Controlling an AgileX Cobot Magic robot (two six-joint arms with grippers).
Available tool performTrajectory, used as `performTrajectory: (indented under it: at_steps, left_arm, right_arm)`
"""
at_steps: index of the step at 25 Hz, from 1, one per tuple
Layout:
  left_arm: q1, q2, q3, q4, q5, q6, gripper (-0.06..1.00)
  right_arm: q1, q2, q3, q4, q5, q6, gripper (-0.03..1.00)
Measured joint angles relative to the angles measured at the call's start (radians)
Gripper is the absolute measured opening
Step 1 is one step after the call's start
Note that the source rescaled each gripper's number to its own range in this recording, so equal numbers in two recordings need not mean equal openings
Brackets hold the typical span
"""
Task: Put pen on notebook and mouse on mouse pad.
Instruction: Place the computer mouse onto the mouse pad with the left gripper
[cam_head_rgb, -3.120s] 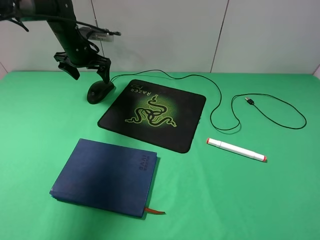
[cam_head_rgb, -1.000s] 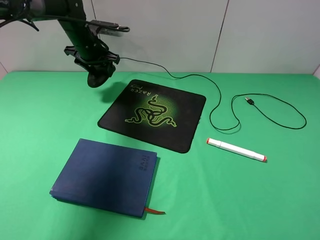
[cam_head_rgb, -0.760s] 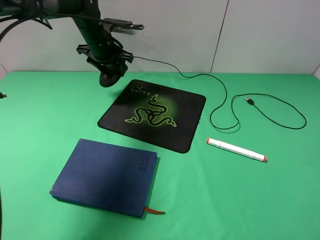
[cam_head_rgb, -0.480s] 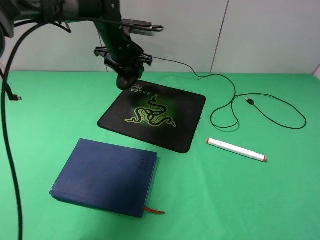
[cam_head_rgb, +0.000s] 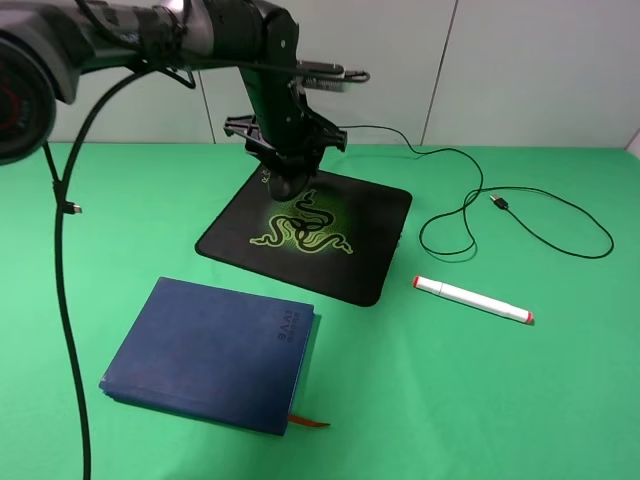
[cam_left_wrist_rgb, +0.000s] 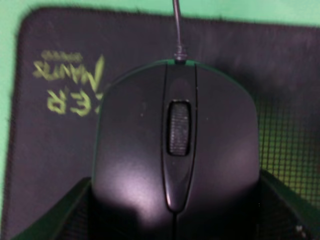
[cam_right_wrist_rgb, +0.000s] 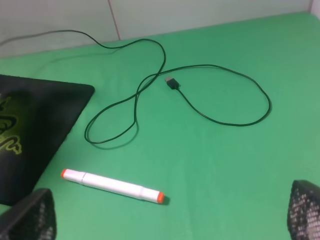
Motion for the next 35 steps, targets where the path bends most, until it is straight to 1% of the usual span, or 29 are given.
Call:
performTrajectory:
  at_steps: [8, 14, 17, 18, 19, 20, 22, 23, 24, 25, 27, 30, 35]
  left_arm:
    - [-0.007, 0.064, 0.000, -0.002, 0.012, -0.023, 0.00]
    - [-0.007, 0.085, 0.000, -0.047, 0.029, -0.024, 0.00]
    - [-0.007, 0.085, 0.000, -0.052, 0.029, -0.024, 0.00]
    - [-0.007, 0.085, 0.000, -0.052, 0.029, -0.024, 0.02]
    - [-0.007, 0.085, 0.000, -0.052, 0.029, -0.024, 0.07]
    - [-0.007, 0.085, 0.000, -0.051, 0.029, -0.024, 0.21]
    - [-0.007, 0.085, 0.000, -0.051, 0.029, -0.024, 0.64]
    - [-0.007, 0.085, 0.000, -0.051, 0.029, -0.024, 0.76]
    - [-0.007, 0.085, 0.000, -0.051, 0.029, -0.024, 0.85]
    - [-0.007, 0.085, 0.000, -0.048, 0.029, -0.024, 0.90]
    - [-0.007, 0.085, 0.000, -0.047, 0.029, -0.024, 0.96]
    - [-0.007, 0.085, 0.000, -0.047, 0.029, -0.024, 0.99]
    - [-0.007, 0.085, 0.000, -0.047, 0.016, -0.024, 0.99]
  right_arm:
    - [0.000, 0.000, 0.000, 0.001, 0.000, 0.000, 1.00]
    - [0.000, 0.000, 0.000, 0.002, 0.000, 0.000, 1.00]
    - [0.000, 0.000, 0.000, 0.002, 0.000, 0.000, 1.00]
    - [0.000, 0.000, 0.000, 0.002, 0.000, 0.000, 1.00]
    - [0.000, 0.000, 0.000, 0.002, 0.000, 0.000, 1.00]
    - [0.000, 0.000, 0.000, 0.002, 0.000, 0.000, 1.00]
    - [0.000, 0.000, 0.000, 0.002, 0.000, 0.000, 1.00]
    - [0.000, 0.000, 0.000, 0.002, 0.000, 0.000, 1.00]
    - [0.000, 0.000, 0.000, 0.002, 0.000, 0.000, 1.00]
    - [0.000, 0.000, 0.000, 0.002, 0.000, 0.000, 1.00]
    - [0.000, 0.000, 0.000, 0.002, 0.000, 0.000, 1.00]
    - [0.000, 0.000, 0.000, 0.002, 0.000, 0.000, 1.00]
    - [0.000, 0.000, 0.000, 0.002, 0.000, 0.000, 1.00]
